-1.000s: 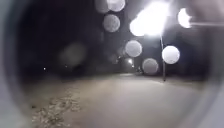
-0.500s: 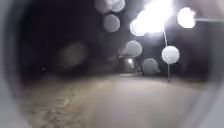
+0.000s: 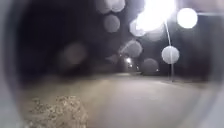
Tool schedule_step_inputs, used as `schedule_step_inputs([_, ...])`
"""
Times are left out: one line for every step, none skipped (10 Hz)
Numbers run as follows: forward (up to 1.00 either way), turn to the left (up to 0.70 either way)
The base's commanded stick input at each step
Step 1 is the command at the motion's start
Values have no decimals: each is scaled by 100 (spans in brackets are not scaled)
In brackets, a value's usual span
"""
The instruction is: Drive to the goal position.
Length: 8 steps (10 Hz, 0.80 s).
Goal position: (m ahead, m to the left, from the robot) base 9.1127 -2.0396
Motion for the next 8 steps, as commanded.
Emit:
schedule_step_inputs([100,0])
schedule_step_inputs([100,0])
schedule_step_inputs([100,0])
schedule_step_inputs([100,0])
schedule_step_inputs([100,0])
schedule_step_inputs([100,0])
schedule_step_inputs([100,0])
schedule_step_inputs([100,0])
